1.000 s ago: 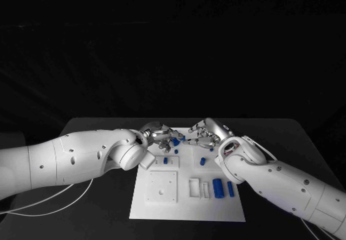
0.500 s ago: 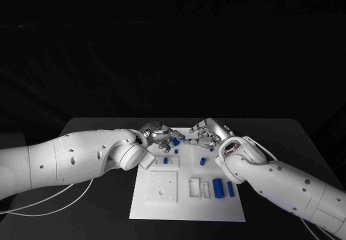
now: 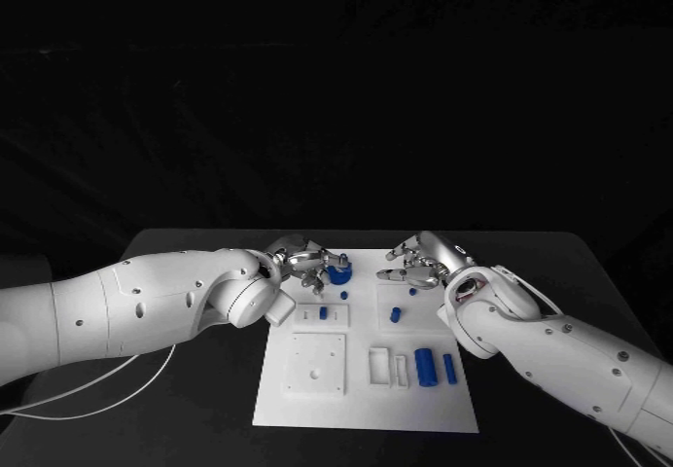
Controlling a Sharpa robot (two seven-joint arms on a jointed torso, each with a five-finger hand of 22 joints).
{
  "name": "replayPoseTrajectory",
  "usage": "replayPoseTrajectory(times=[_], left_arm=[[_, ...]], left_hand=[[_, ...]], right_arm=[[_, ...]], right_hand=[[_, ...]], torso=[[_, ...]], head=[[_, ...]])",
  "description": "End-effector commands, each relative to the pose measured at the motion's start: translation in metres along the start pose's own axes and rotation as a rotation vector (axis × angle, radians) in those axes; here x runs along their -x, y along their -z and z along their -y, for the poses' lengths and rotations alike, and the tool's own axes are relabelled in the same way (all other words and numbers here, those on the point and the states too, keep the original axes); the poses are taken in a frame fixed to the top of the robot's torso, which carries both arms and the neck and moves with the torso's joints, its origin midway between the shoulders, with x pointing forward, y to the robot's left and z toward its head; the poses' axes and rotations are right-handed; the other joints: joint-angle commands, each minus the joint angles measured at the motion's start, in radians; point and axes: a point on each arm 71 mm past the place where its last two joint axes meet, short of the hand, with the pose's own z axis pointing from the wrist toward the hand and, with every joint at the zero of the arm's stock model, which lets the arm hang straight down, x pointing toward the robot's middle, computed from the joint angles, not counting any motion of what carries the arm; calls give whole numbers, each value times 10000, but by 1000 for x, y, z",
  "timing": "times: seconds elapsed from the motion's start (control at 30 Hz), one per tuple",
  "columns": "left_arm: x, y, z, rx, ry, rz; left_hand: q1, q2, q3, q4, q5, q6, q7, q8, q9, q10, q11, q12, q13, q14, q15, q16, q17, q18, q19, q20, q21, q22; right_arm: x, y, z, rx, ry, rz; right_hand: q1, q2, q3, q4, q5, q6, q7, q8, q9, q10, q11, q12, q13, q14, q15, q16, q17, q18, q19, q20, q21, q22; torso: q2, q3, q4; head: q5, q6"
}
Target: Assemble the parts on the task board
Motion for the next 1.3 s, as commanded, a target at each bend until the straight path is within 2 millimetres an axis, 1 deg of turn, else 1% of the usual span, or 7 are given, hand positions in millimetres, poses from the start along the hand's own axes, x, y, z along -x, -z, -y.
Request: replayPoseTrajectory(times=[0.03,0.2,0.33,0.57,0.7,1.0,1.3], left_arm=[[5,1,-3,374,-793,-151],[13,3,-6,842,-1931,-175],[19,3,-6,1189,-3019,-252],[33,5,-3,2281,-4467,115],[36,7,-2,2652,-4889,409],[35,13,-8,2923,-5262,1320],[26,16,-26,2613,-4999,2305]], left_hand=[[78,74,107,-12,-55,1099,-1039,153,38,352,-195,-116,-33,-48,-45,-138,-145,-71,15,10,-64,-17],[192,48,75,71,-197,1113,-1018,115,-46,343,-148,-296,-33,-167,-17,-293,-468,-75,-55,39,-121,-37],[186,-90,167,31,361,1240,-1053,131,-76,360,-193,-170,45,-21,-60,-200,-329,-41,86,-2,-86,-43],[132,-122,225,-25,370,1337,-1073,93,-105,364,-220,-69,64,16,-48,-89,-156,-31,121,9,-84,-35],[88,-147,247,-55,400,1390,-1082,74,-120,366,-214,-18,59,23,-26,-35,-99,4,126,46,-76,-12],[24,-285,332,-74,475,1546,-1096,54,-161,367,-155,78,18,22,23,31,-99,63,79,132,-70,54],[228,-485,252,156,410,1807,-1099,-196,-627,369,-138,113,-104,32,47,21,-204,139,71,211,-107,90]], right_arm=[[10,3,11,-276,-261,-29],[34,5,26,-684,-1186,278],[54,5,31,-835,-1889,535],[86,5,41,-1062,-2615,1125],[93,2,44,-1149,-2855,1382],[106,-6,38,-1119,-3404,2060],[109,-10,42,-1510,-3819,2410]], right_hand=[[13,-20,19,-35,73,41,-21,1,2,-29,24,-67,-14,3,-10,-80,-22,24,88,3,-74,506],[11,20,46,-46,154,28,-16,-2,-7,-17,24,-68,-19,2,-11,-106,-43,26,87,4,-115,499],[13,85,71,-102,377,47,-18,-1,-14,-44,21,-95,-50,-13,-12,-143,-72,26,77,4,-170,491],[-40,131,94,-234,606,65,-22,-3,-40,-81,18,-148,-117,-45,-10,-200,-119,25,55,5,-296,473],[-85,145,96,-233,734,58,-19,-4,-46,-97,18,-171,-148,-55,-8,-208,-127,25,47,7,-339,468],[-184,161,97,-260,1347,48,-22,-5,-65,-144,12,-238,-235,-53,-14,-220,-151,26,52,1,-423,457],[-255,142,110,-229,1537,43,-22,-5,-68,-169,9,-317,-342,-64,-14,-243,-178,32,25,3,-587,425]], torso=[[-16,-10,-17],[-24,-5,-19],[-61,14,-23],[-169,42,-44],[-210,71,-57],[-320,120,-4],[-336,103,15]], head=[[34,1],[98,-33],[227,-132],[358,-309],[508,-403],[580,-626],[585,-751]])
